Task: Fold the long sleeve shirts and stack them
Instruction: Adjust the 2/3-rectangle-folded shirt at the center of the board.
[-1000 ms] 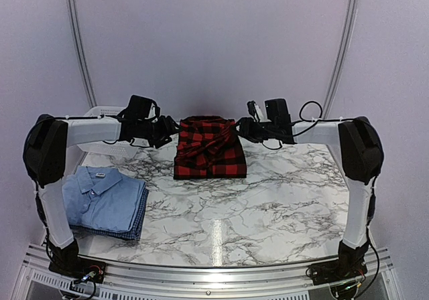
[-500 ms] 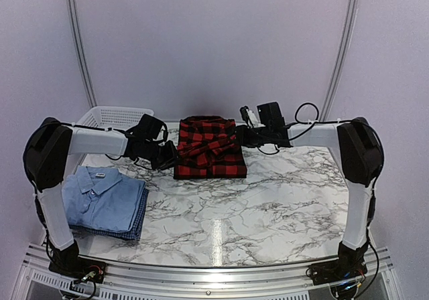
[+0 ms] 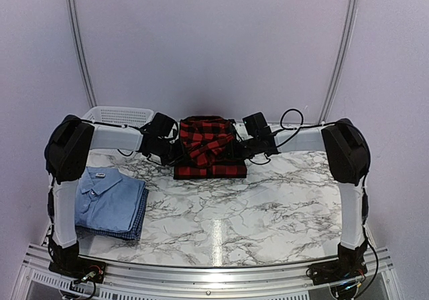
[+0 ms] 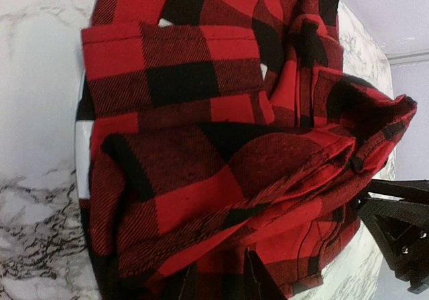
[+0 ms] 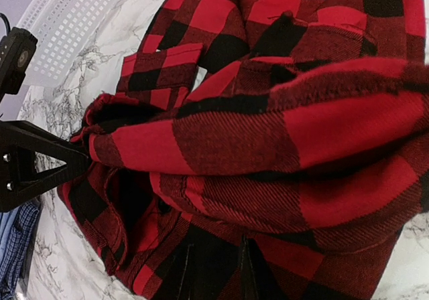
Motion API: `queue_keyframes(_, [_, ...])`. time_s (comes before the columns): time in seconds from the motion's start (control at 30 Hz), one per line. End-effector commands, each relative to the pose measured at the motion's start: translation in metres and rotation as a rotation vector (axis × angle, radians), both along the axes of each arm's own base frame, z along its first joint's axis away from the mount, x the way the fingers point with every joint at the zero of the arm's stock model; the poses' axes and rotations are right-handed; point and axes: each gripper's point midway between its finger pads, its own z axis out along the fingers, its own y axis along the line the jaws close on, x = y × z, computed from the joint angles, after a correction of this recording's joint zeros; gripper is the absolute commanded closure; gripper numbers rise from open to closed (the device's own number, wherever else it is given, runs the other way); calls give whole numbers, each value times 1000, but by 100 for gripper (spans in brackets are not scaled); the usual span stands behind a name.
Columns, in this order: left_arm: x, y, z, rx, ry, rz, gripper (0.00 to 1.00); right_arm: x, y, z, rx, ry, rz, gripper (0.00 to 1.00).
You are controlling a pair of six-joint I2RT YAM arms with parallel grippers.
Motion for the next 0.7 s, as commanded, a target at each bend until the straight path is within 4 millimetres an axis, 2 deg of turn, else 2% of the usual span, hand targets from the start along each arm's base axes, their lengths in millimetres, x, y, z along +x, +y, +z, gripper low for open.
queue_keyframes(0.0, [27,-5,8,18,-42,9,74,18,8,2,-24,-42,-2,81])
queue_keyframes(0.17, [63,-10,17,-7,-86,30,75,43,10,2,-38,-66,-27,81])
queue_keyframes(0.33, [87,-14,26,-42,-110,16,70,68,18,7,-16,-88,-28,78])
queue_keyframes(0.43, [90,-15,44,-57,-145,-6,60,80,23,7,-10,-99,-25,77])
queue_keyframes(0.53, [89,-12,70,-55,-196,-18,52,91,28,13,6,-115,-22,75])
queue_keyframes(0.67, [82,1,100,-39,-244,-8,49,100,29,19,12,-130,-24,70])
